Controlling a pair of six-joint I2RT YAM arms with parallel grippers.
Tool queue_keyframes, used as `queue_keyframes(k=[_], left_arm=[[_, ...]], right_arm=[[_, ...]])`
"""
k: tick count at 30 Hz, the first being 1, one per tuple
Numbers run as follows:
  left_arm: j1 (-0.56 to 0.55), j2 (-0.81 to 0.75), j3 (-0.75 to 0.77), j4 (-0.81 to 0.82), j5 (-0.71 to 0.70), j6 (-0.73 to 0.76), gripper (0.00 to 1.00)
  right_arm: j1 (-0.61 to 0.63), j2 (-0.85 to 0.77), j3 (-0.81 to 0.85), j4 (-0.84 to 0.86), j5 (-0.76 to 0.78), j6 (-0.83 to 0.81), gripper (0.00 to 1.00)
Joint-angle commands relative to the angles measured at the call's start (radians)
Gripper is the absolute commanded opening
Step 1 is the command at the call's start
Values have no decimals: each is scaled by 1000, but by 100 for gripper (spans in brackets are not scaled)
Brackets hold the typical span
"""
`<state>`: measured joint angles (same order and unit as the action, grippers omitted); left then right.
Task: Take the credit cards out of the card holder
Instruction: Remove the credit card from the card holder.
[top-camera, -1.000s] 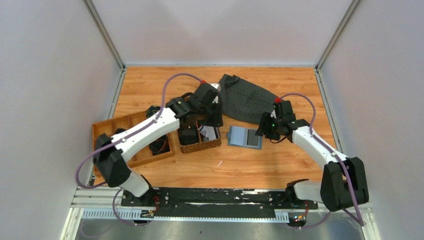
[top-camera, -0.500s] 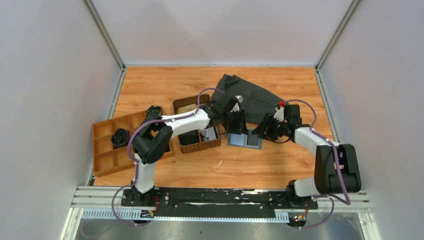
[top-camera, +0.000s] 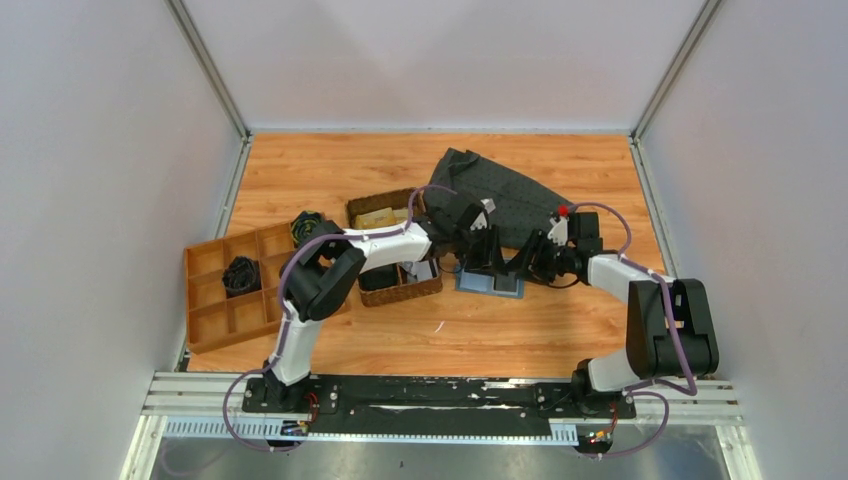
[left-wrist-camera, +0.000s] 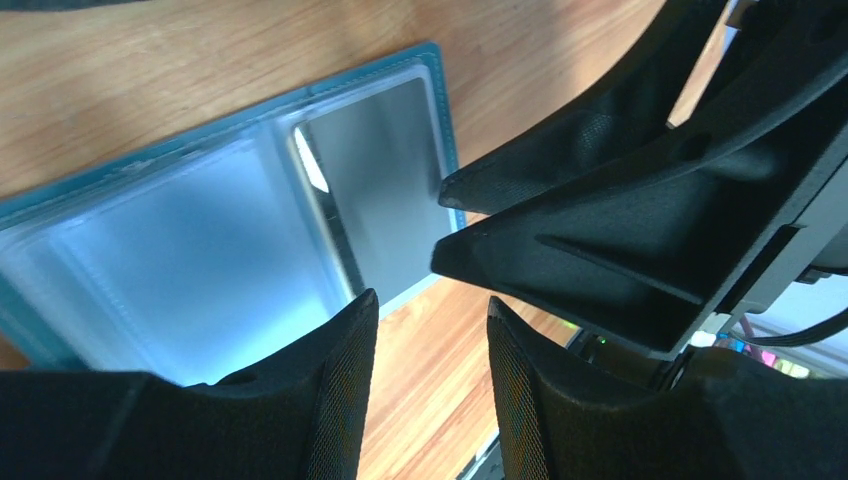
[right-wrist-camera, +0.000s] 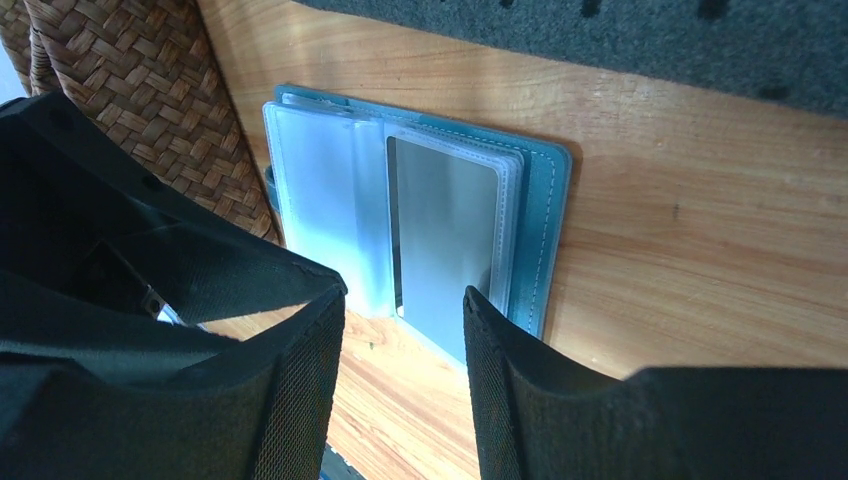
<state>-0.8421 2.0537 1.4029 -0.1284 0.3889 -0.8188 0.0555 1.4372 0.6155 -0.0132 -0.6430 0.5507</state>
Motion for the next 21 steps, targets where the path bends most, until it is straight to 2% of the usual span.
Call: queue_keyframes(k=[1, 13, 21], left_arm=[[-20, 34, 40, 25, 40, 0, 47], [-18, 80, 35, -15, 10, 33, 47], [-16, 54, -12, -6, -30, 34, 47]], right_arm=[[-18, 6, -21, 4, 1, -10, 49], [-23, -15, -43, 2, 16, -18, 49], [-26, -32, -60, 5, 20, -14, 49]])
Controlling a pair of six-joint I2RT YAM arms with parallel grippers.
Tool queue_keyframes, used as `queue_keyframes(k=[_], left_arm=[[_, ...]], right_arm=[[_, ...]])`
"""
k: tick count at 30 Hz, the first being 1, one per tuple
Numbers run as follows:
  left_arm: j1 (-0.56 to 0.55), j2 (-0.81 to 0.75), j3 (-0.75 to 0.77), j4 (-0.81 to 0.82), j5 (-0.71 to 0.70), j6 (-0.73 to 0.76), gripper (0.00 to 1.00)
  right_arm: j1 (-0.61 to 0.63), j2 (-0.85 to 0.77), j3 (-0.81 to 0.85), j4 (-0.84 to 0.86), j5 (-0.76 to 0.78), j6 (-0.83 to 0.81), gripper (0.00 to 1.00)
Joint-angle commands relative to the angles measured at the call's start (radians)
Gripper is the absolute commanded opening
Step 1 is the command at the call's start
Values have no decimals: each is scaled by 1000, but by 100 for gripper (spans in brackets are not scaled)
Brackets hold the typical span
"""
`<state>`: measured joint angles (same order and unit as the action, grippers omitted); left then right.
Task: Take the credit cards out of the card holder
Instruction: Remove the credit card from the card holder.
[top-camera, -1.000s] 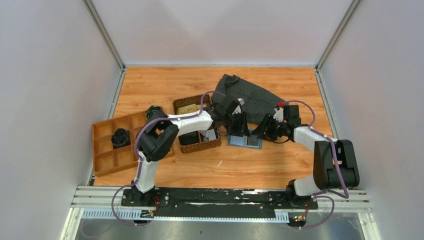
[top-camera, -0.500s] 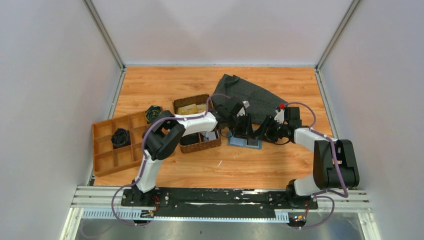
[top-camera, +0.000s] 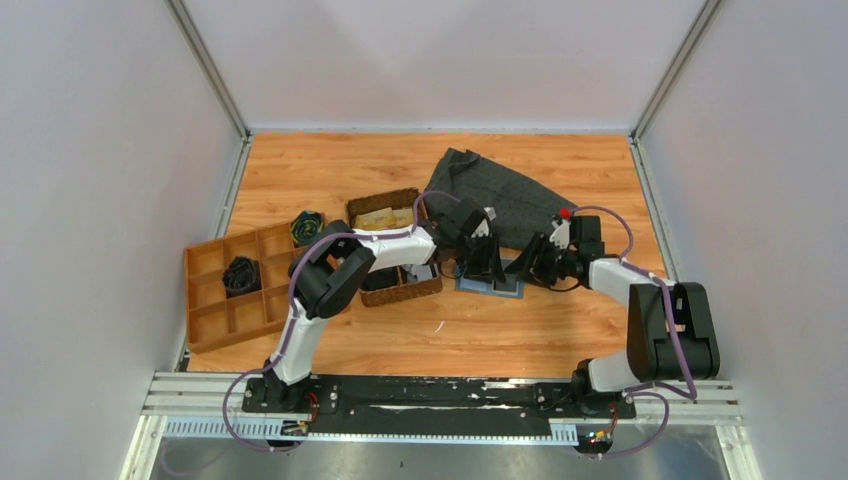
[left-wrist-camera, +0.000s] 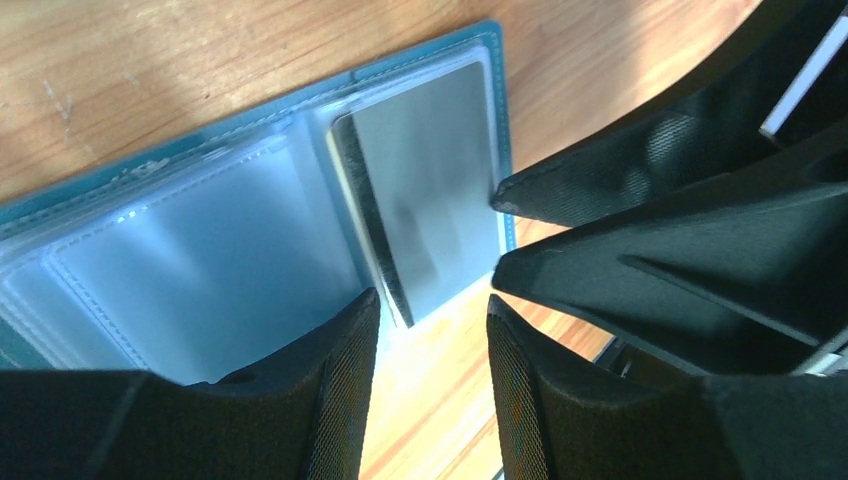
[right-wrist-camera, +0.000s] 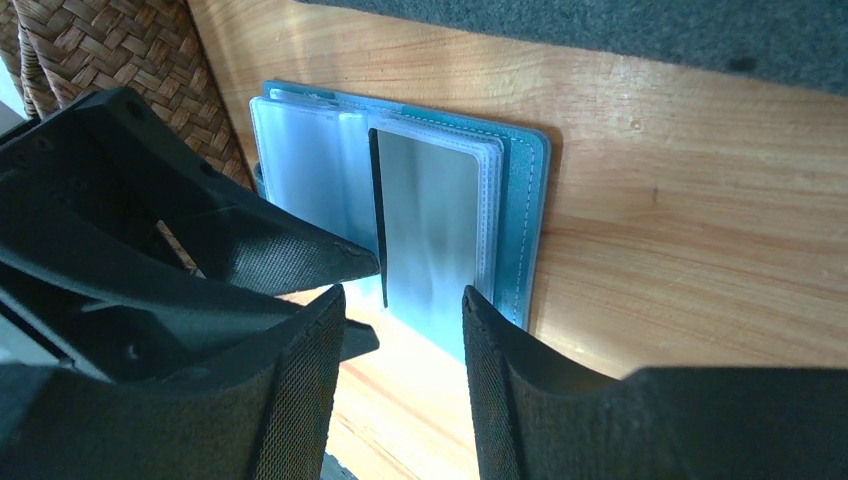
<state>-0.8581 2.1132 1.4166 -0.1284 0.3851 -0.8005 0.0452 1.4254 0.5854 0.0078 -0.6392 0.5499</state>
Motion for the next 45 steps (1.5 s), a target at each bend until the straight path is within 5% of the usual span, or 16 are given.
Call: queue_keyframes(k=[1, 45], left_arm=[[1, -5, -26, -5, -25, 18, 46], [48, -17, -59, 21, -43, -2, 42]], right_arm=[[-16, -20, -31, -16, 15, -13, 49], [-27, -59, -62, 19, 17, 0, 48]])
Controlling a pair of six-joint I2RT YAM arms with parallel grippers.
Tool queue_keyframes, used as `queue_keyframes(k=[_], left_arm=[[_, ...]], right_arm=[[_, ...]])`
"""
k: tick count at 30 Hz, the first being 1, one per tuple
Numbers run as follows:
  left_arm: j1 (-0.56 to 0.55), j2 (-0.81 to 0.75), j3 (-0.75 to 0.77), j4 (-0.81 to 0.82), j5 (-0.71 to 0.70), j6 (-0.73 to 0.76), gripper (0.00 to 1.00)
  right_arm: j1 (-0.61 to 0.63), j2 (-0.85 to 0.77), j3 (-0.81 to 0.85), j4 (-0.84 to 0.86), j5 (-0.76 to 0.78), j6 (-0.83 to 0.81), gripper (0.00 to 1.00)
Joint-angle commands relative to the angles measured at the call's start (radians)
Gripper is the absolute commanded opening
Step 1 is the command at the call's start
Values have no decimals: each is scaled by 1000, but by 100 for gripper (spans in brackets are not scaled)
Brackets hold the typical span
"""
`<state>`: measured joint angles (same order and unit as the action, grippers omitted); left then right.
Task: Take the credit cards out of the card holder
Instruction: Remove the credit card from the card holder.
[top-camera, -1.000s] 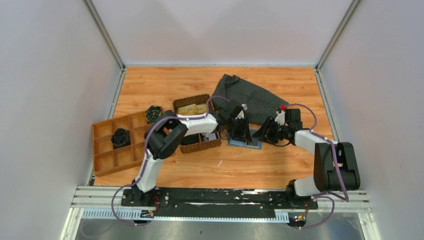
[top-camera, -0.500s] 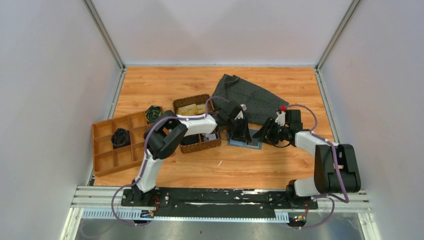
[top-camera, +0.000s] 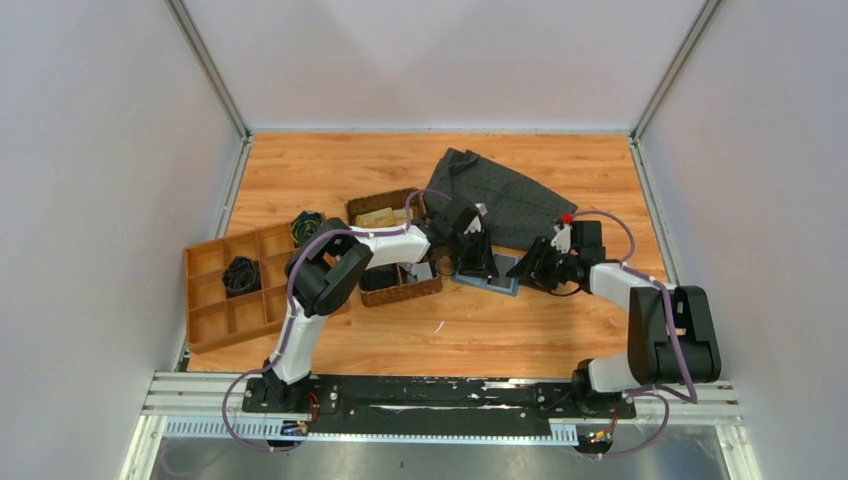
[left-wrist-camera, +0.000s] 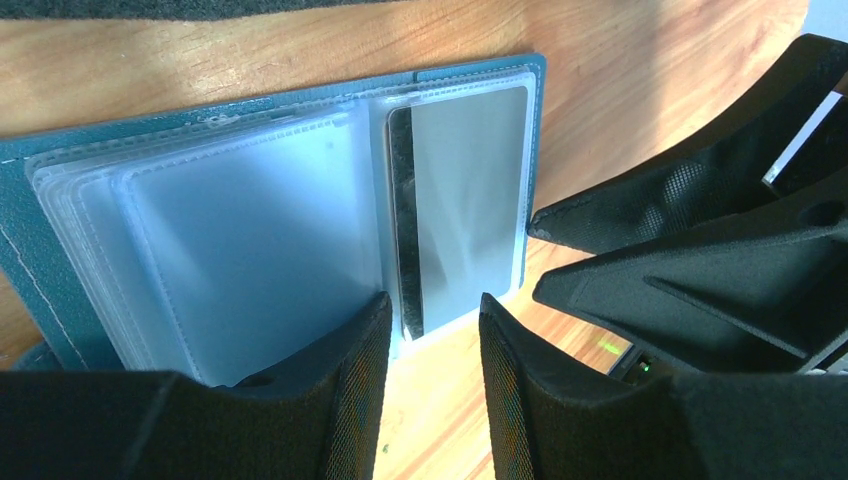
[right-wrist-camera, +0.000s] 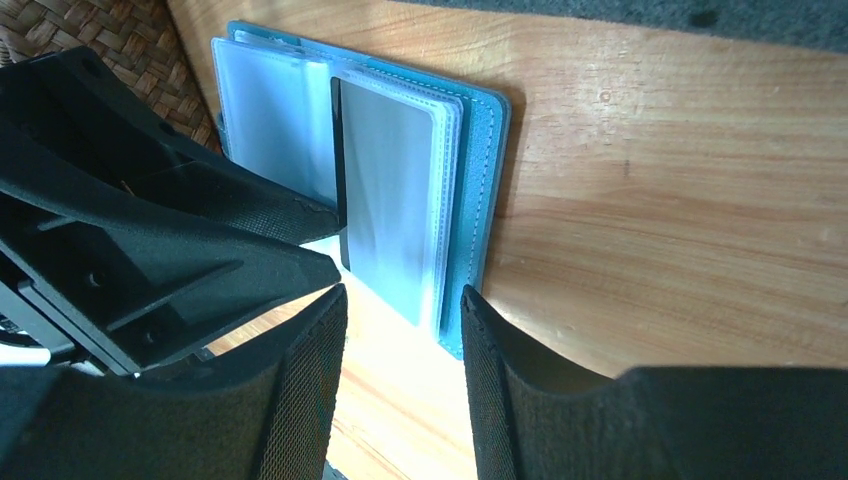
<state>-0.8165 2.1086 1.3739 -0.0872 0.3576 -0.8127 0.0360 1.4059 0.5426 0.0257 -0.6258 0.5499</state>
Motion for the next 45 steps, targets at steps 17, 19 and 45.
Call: queue_keyframes(k=[17, 19, 45], left_arm=[[28, -8, 44, -21, -43, -6, 42], [32, 7, 55, -25, -39, -5, 42], [43, 56, 34, -8, -18, -16, 42]], right_arm=[[-21, -21, 17, 44, -49, 40, 48], [-20, -16, 21, 47, -52, 41, 48], [-18, 1, 1, 123, -56, 92, 47]])
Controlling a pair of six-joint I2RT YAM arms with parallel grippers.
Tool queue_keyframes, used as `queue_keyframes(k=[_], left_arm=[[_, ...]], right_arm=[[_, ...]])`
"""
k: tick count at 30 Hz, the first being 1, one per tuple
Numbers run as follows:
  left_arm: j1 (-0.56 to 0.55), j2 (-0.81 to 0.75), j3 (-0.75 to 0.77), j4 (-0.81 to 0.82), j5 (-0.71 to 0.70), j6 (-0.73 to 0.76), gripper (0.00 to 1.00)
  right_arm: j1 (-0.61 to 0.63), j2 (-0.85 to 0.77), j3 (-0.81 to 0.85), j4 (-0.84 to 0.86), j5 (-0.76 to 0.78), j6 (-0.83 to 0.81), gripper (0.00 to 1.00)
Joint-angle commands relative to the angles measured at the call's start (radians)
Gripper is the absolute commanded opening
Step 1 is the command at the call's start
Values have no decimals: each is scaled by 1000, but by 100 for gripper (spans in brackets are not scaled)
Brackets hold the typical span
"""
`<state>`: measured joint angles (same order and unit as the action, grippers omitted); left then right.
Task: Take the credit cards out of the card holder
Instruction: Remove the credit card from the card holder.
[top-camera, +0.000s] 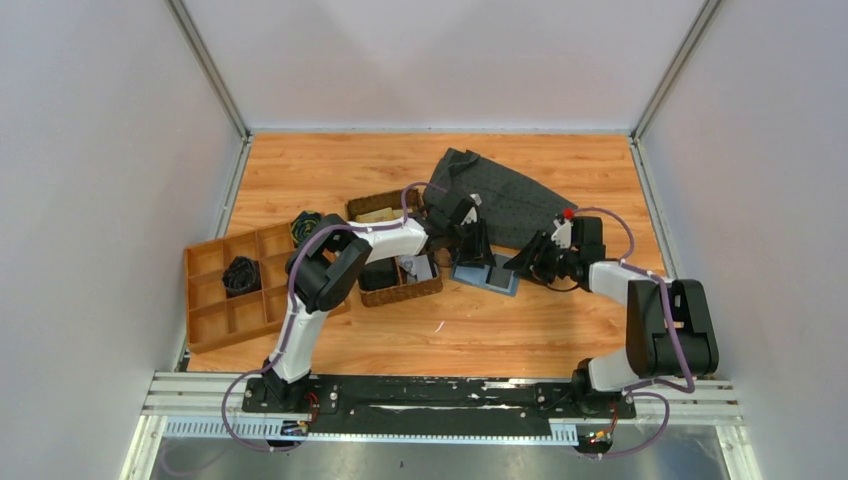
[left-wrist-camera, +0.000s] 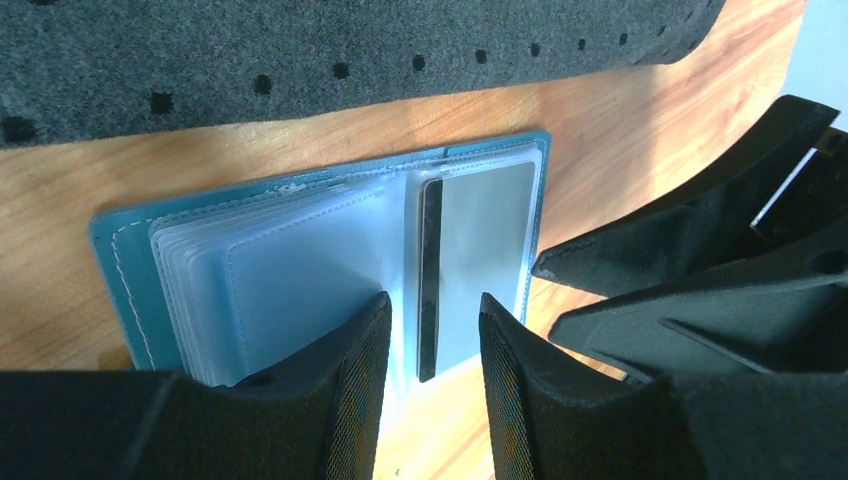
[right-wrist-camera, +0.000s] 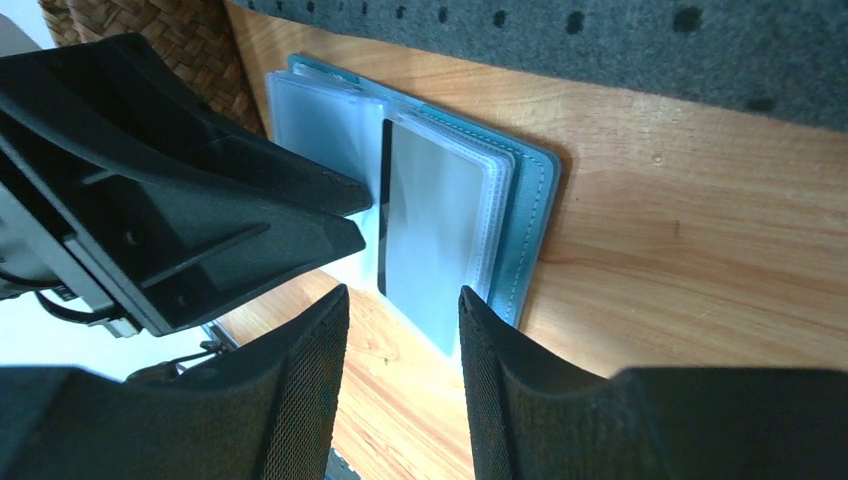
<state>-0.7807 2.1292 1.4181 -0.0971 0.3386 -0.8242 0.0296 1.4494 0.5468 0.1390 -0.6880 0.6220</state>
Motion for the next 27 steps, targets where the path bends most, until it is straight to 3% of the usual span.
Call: queue_keyframes(k=[1, 27], left_arm=[[9, 35, -12, 7, 5, -6, 42], [20, 37, -48, 37, 20, -15, 40]], right_arm=[[-11, -49, -4, 10, 9, 21, 47], [18, 74, -5, 77, -22, 39, 46]])
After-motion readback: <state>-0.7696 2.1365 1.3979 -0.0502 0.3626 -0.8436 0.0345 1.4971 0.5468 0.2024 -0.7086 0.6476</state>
